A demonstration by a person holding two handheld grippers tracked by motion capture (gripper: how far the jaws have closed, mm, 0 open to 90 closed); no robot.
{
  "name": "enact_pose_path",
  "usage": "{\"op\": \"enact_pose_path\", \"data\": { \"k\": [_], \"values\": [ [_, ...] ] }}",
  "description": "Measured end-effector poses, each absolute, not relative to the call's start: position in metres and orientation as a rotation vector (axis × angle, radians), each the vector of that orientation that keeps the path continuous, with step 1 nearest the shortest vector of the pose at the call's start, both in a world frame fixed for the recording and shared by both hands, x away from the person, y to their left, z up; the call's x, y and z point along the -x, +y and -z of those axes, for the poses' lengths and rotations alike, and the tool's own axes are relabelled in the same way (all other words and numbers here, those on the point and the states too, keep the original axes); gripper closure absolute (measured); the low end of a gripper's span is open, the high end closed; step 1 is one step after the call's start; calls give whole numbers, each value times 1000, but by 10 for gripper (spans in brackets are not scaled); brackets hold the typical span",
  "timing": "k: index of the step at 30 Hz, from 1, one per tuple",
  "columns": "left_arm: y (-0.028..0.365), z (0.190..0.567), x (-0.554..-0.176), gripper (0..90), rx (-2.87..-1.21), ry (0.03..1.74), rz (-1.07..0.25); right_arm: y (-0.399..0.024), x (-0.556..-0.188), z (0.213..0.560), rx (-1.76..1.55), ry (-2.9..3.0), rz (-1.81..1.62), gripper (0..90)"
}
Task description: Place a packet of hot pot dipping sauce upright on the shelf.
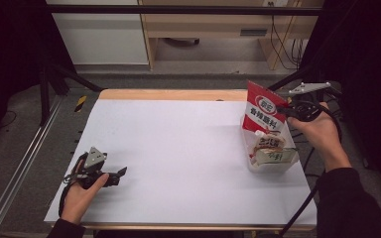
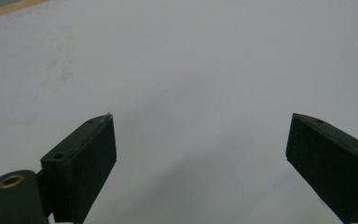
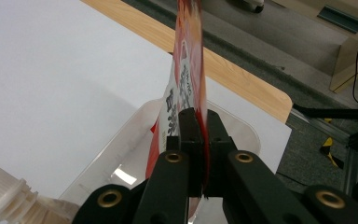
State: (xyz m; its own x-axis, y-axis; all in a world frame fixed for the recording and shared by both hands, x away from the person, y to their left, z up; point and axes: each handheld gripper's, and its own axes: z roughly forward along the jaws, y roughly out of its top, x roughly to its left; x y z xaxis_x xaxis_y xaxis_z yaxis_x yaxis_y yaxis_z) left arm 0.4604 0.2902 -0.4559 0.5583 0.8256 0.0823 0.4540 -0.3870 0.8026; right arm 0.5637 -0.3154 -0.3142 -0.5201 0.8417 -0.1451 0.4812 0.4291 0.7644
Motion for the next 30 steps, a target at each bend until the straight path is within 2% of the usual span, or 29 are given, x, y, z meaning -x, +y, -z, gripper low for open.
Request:
{"op": "enact_pose_path", "data": {
  "k": [30],
  "values": [
    [290,456,-460,79,-2040,1018,-618,-330,-546,326,-1176,2183,-811,886]
  ]
}}
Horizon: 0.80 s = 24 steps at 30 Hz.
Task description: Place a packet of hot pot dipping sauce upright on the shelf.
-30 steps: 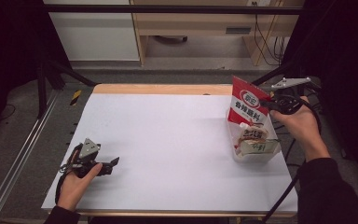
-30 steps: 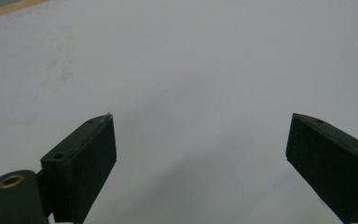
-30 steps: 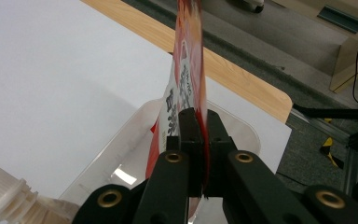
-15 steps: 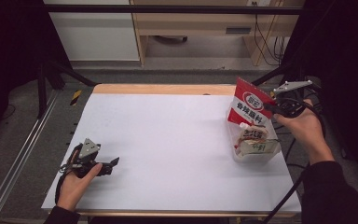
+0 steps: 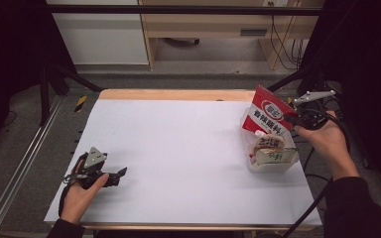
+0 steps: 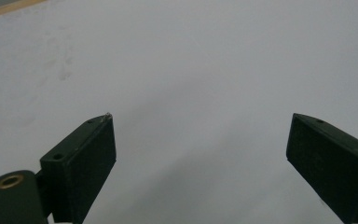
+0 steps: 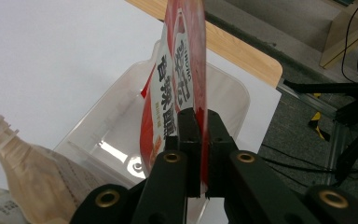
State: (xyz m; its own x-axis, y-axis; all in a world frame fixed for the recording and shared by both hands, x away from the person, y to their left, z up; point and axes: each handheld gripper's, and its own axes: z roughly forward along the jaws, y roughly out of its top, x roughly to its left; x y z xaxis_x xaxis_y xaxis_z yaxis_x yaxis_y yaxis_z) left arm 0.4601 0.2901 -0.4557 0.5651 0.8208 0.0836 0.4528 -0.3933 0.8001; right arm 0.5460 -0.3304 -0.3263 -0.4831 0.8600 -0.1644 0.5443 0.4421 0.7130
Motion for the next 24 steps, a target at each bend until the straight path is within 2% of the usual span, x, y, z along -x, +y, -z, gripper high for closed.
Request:
{"op": "enact_pose_path", "data": {
  "k": [6,11,13,14,15,19,24],
  "values": [
    [289,456,-460,79,-2042,1015,-619,-332,-540,327,-1168,2165,-824,817],
    [290,456,-460,79,-2042,1016,-618,-330,-538,325,-1169,2158,-836,694],
    [290,456,-460,79,-2045,1015,-618,-328,-538,324,-1173,2149,-840,619],
    [290,456,-460,79,-2045,1015,-618,-328,-538,324,-1173,2149,-840,619],
    [290,456,-460,79,-2042,1016,-618,-327,-537,322,-1174,2130,-843,538],
    [290,456,-460,79,-2042,1014,-618,-323,-535,318,-1150,2094,-836,407],
    [290,456,-460,79,-2042,1014,-617,-320,-531,308,-1135,2041,-856,305]
  ]
}}
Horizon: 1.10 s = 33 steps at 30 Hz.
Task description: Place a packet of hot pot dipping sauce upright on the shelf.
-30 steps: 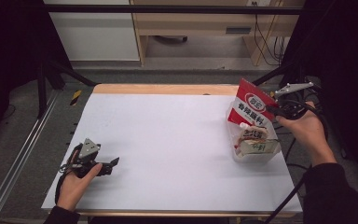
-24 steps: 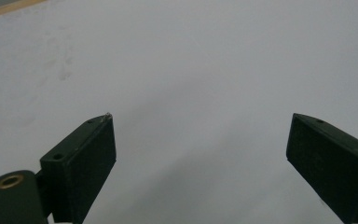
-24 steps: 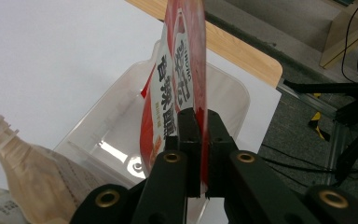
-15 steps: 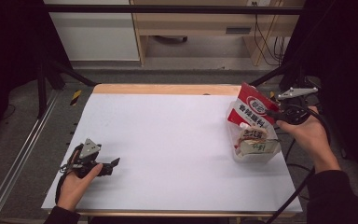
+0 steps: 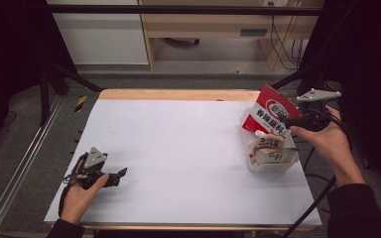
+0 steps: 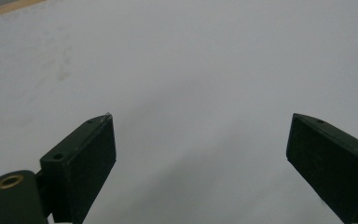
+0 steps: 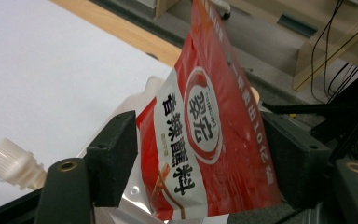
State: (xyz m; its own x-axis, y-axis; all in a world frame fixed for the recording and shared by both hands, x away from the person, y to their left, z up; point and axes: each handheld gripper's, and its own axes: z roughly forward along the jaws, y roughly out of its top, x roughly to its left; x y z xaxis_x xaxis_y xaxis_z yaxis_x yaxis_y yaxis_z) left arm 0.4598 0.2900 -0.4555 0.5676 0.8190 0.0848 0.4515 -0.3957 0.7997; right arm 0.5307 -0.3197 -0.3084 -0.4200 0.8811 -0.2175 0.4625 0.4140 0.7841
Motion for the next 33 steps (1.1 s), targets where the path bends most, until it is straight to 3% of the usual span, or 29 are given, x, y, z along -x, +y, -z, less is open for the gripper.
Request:
{"op": "enact_pose_path", "data": {
  "k": [15,21,33],
  "values": [
    [290,455,-459,79,-2038,1015,-620,-287,-510,276,-1042,2001,-928,223],
    [291,455,-459,79,-2031,1017,-620,-245,-492,274,-981,2020,-986,194],
    [291,454,-458,77,-2033,1015,-625,-171,-459,319,-951,2101,-1129,147]
  ]
}}
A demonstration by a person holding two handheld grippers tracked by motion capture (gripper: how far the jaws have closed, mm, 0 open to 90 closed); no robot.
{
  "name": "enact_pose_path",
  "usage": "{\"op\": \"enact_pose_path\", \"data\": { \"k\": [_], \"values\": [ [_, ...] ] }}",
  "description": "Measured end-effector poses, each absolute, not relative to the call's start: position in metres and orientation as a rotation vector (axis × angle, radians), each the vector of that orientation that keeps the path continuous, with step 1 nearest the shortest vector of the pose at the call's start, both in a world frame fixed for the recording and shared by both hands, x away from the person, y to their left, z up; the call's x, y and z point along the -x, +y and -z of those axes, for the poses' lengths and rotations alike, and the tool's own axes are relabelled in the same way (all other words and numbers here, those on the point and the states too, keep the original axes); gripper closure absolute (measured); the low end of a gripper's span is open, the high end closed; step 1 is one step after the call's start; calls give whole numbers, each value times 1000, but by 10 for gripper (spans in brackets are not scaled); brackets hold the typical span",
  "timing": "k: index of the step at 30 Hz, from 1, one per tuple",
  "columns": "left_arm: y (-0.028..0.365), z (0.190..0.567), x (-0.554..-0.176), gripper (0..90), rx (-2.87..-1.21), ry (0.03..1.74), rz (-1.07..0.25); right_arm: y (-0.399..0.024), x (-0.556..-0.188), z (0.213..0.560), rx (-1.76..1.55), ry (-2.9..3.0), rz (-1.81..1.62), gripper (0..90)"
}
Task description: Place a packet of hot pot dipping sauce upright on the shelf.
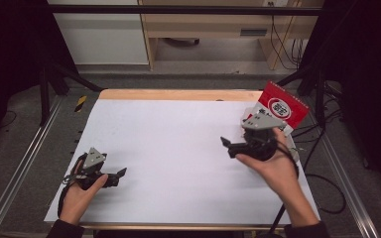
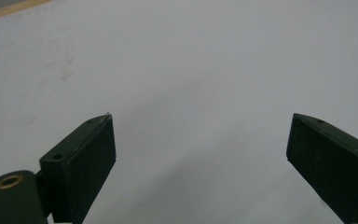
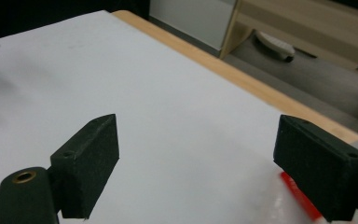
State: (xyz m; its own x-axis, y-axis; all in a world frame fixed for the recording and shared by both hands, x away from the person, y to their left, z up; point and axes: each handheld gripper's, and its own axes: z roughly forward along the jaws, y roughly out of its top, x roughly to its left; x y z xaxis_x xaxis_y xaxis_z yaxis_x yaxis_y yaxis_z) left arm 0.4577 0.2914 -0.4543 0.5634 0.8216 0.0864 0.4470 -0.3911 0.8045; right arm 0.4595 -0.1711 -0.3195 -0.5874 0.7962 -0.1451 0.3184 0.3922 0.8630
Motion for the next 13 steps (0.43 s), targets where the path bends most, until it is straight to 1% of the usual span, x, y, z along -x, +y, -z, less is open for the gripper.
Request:
{"op": "enact_pose_path", "data": {
  "k": [1,4,9,12,13],
  "values": [
    [292,454,-458,78,-2033,1015,-623,-158,-453,338,-955,2127,-1146,143],
    [291,455,-458,77,-2035,1014,-621,-143,-445,364,-968,2159,-1163,138],
    [291,455,-458,74,-2039,1012,-617,-122,-438,412,-1026,2212,-1212,103],
    [291,454,-458,71,-2042,1008,-613,-114,-435,432,-1022,2224,-1222,90],
    [291,454,-458,69,-2042,1008,-613,-114,-435,432,-1022,2224,-1222,90]
  ]
}}
